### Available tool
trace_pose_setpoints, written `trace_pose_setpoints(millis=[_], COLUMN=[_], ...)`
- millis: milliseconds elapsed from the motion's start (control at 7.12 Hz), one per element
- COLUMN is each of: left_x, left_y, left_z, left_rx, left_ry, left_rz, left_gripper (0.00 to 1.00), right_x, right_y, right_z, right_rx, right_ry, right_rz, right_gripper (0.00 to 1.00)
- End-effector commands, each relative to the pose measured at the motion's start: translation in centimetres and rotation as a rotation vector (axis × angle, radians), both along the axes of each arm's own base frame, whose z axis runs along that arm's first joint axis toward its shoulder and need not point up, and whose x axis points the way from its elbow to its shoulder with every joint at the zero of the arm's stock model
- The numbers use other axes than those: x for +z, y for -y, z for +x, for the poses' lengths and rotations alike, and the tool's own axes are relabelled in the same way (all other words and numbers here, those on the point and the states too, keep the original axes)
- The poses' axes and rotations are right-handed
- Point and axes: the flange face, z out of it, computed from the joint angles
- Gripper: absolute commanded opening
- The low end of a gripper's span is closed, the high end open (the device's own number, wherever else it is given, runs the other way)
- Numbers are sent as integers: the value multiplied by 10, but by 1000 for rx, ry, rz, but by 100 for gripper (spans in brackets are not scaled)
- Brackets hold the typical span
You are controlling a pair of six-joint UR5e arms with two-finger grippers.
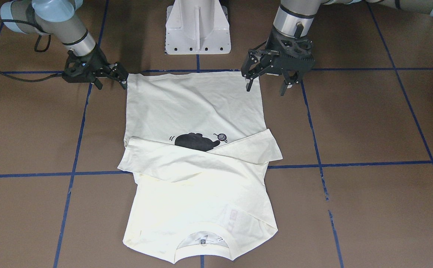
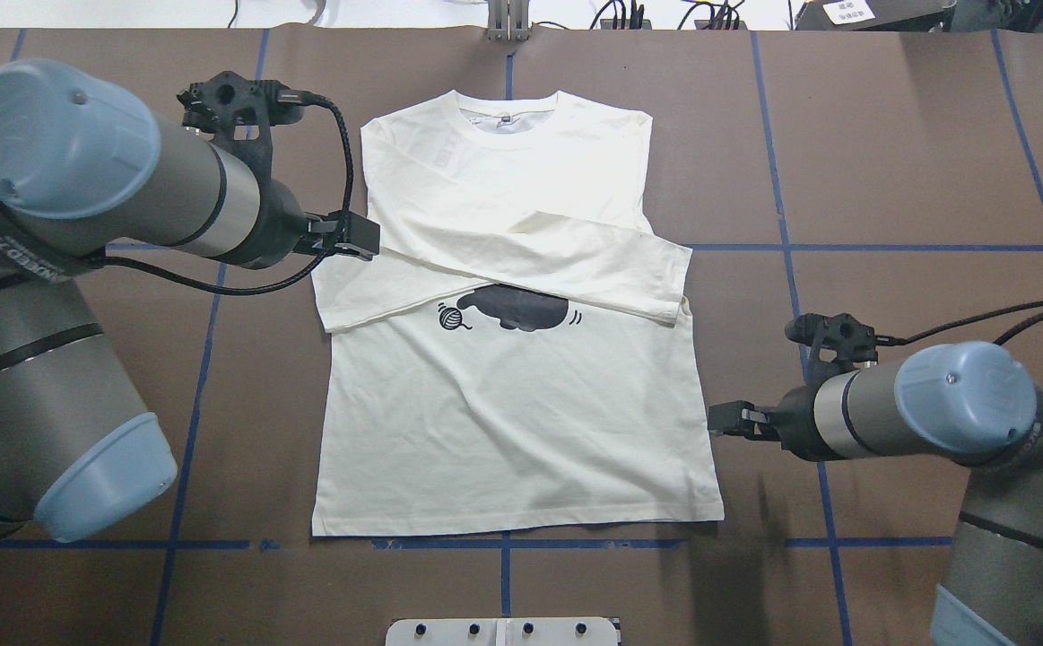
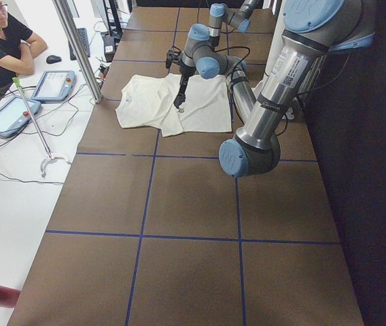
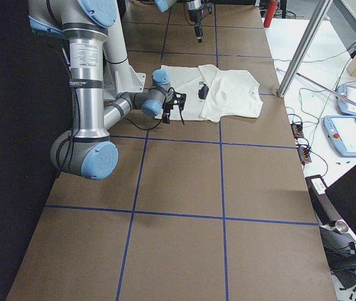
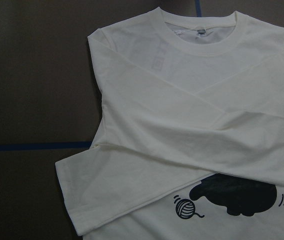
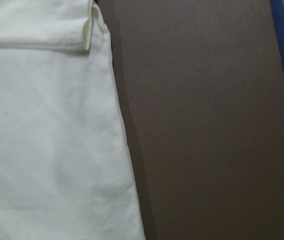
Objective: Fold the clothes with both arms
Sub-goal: 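Move both grippers to the shirt hem corners nearest the robot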
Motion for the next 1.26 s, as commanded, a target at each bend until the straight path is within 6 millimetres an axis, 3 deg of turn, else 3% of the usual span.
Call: trace_pose_setpoints(millis=[0, 281, 843, 1123], left_x=[-4, -4, 3, 3], left_y=[-9, -10, -9, -9], left_z=[-11, -10, -11, -11], left_rx=[4, 5, 7, 7], left_ry=[-1, -2, 9, 10], left_rz=[-6, -3, -3, -2], left_gripper=[100, 100, 100, 100], right_x=[5, 10, 9, 10], right_y=[-59, -69, -61, -49], right_z=[-41, -52, -51, -48], right_rx=[-37, -55, -42, -18], right_ry=[-20, -29, -28, -31], right_rz=[-5, -15, -16, -17], right_gripper=[100, 94, 43, 42])
